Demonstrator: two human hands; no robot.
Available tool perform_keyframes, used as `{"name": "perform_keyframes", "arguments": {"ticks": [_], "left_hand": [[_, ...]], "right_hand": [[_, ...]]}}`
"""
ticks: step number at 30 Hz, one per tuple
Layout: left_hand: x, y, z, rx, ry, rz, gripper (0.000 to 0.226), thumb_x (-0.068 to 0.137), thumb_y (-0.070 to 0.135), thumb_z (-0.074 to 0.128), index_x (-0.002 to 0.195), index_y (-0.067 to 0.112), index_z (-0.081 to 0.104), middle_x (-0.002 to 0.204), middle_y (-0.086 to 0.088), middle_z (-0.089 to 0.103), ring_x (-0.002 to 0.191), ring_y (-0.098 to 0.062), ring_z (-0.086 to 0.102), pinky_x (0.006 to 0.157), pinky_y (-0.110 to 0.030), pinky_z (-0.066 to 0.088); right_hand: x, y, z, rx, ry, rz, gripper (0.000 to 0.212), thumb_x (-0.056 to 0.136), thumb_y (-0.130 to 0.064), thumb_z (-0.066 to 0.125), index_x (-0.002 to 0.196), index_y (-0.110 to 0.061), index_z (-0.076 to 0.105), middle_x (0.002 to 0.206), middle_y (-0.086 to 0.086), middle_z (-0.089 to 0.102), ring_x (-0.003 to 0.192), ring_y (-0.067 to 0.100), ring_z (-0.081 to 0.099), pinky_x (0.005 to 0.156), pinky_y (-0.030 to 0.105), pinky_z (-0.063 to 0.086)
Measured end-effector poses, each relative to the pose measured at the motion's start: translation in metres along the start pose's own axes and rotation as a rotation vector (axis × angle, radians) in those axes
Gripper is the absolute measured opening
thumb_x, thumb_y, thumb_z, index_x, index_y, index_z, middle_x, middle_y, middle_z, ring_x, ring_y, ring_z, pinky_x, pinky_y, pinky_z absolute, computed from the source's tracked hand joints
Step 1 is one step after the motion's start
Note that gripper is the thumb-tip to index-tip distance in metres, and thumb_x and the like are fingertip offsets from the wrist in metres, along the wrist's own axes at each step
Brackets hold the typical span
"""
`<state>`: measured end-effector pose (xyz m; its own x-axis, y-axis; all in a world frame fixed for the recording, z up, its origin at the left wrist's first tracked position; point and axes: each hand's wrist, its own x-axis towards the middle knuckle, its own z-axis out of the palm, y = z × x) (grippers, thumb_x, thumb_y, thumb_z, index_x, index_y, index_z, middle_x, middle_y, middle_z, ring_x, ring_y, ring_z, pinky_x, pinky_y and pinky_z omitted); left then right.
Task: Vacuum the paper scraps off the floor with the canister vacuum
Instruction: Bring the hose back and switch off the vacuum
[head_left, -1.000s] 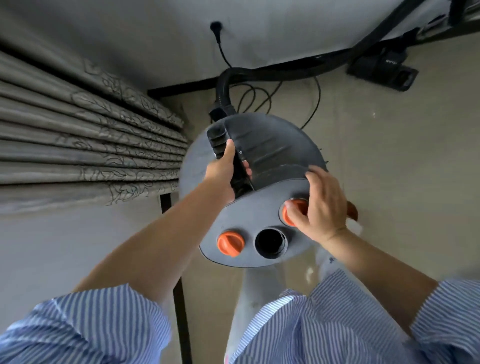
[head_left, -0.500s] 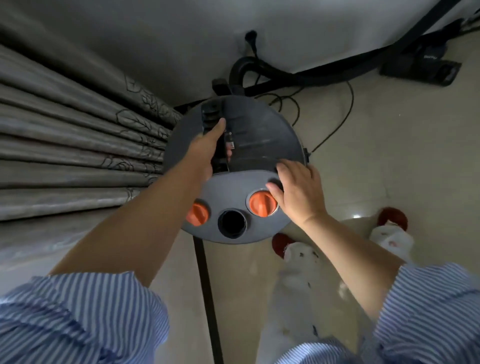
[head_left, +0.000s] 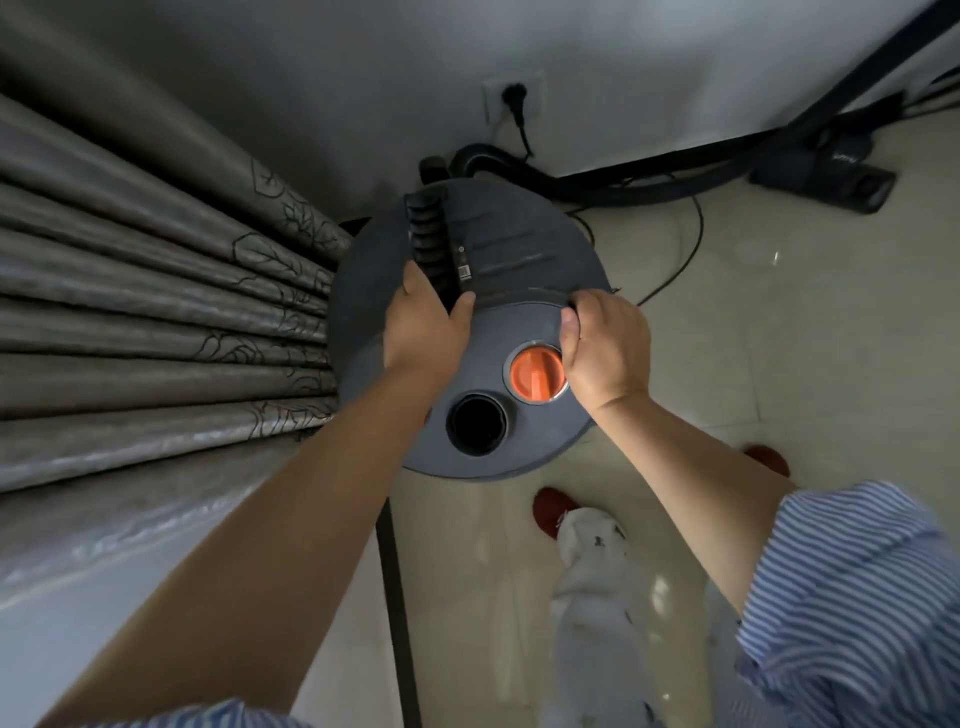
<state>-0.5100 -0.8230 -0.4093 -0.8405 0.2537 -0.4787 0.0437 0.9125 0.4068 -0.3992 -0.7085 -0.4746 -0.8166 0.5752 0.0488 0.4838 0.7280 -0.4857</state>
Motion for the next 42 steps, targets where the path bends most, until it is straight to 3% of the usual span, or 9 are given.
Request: {"name": "perform_keyframes", "arguments": {"ticks": [4,6,8,11,18,27,33,36,42], "left_hand": [[-0.008,0.018,-0.001,0.182,0.003,-0.041,0.063,0.099,0.025,0.042,0.148,-0.003,0.012,0.15,-0.02,0.024,0.139,-0.032,0.024,0.112,-0.036,0.023],[-0.017,0.03,0.001,0.228,0.01,-0.071,0.062,0.1,0.022,0.04,0.149,-0.001,0.01,0.155,-0.018,0.014,0.143,-0.03,0.014,0.115,-0.036,0.017],[-0.029,0.043,0.006,0.324,0.042,-0.045,0.057,0.099,0.019,0.039,0.148,0.003,0.015,0.156,-0.016,0.008,0.145,-0.029,0.006,0.116,-0.039,0.014],[-0.043,0.075,0.018,0.5,0.03,0.074,0.048,0.097,0.017,0.04,0.143,0.009,0.029,0.155,-0.013,0.01,0.145,-0.028,0.005,0.116,-0.038,0.013],[-0.049,0.212,0.071,0.62,-0.07,0.158,0.036,0.095,0.019,0.041,0.128,0.008,0.049,0.137,-0.013,0.041,0.129,-0.029,0.033,0.101,-0.037,0.035],[-0.08,0.42,0.127,0.561,-0.096,0.323,0.037,0.095,0.022,0.043,0.129,0.008,0.048,0.133,-0.013,0.043,0.128,-0.03,0.034,0.098,-0.036,0.036],[-0.069,0.514,0.127,0.484,-0.105,0.389,0.037,0.093,0.017,0.042,0.129,0.008,0.046,0.131,-0.012,0.043,0.125,-0.028,0.036,0.092,-0.034,0.039],[-0.053,0.559,0.122,0.465,-0.106,0.427,0.04,0.094,0.019,0.042,0.133,0.009,0.044,0.133,-0.012,0.043,0.127,-0.028,0.035,0.096,-0.035,0.038],[-0.024,0.66,0.101,0.382,-0.113,0.506,0.043,0.094,0.021,0.044,0.134,0.005,0.039,0.133,-0.014,0.043,0.126,-0.029,0.038,0.096,-0.036,0.039]], "right_hand": [[0.005,-0.003,-0.003,0.054,-0.075,-0.039,0.04,0.089,-0.023,0.033,0.077,0.003,0.062,0.07,0.017,0.062,0.065,0.036,0.059,0.055,0.034,0.048],[0.006,0.002,-0.012,0.118,-0.259,-0.03,0.052,0.09,-0.034,0.025,0.091,0.003,0.062,0.085,0.019,0.064,0.081,0.037,0.059,0.068,0.038,0.048],[0.011,0.013,-0.028,0.163,-0.393,-0.026,0.054,0.093,-0.041,0.025,0.11,-0.001,0.057,0.105,0.017,0.063,0.101,0.034,0.056,0.082,0.039,0.044],[0.02,0.048,-0.062,0.223,-0.483,-0.009,0.043,0.098,-0.028,0.038,0.136,-0.007,0.043,0.135,0.011,0.051,0.125,0.027,0.045,0.101,0.035,0.038],[0.062,0.162,-0.174,0.075,-0.393,0.077,0.044,0.098,-0.022,0.042,0.139,-0.006,0.039,0.14,0.012,0.044,0.13,0.027,0.039,0.102,0.032,0.032],[0.12,0.29,-0.335,0.019,-0.17,0.159,0.033,0.093,-0.014,0.047,0.12,0.005,0.052,0.121,0.018,0.056,0.115,0.031,0.047,0.091,0.035,0.037],[0.159,0.356,-0.423,0.035,-0.106,0.275,0.034,0.095,-0.016,0.046,0.126,-0.003,0.052,0.129,0.015,0.052,0.121,0.029,0.045,0.097,0.035,0.037],[0.187,0.388,-0.469,0.018,-0.061,0.358,0.039,0.096,-0.018,0.046,0.131,-0.001,0.047,0.136,0.016,0.047,0.126,0.03,0.042,0.103,0.036,0.033],[0.254,0.438,-0.55,-0.04,0.131,0.463,0.04,0.093,-0.015,0.049,0.129,0.002,0.048,0.132,0.021,0.048,0.121,0.035,0.046,0.1,0.041,0.037]]}}
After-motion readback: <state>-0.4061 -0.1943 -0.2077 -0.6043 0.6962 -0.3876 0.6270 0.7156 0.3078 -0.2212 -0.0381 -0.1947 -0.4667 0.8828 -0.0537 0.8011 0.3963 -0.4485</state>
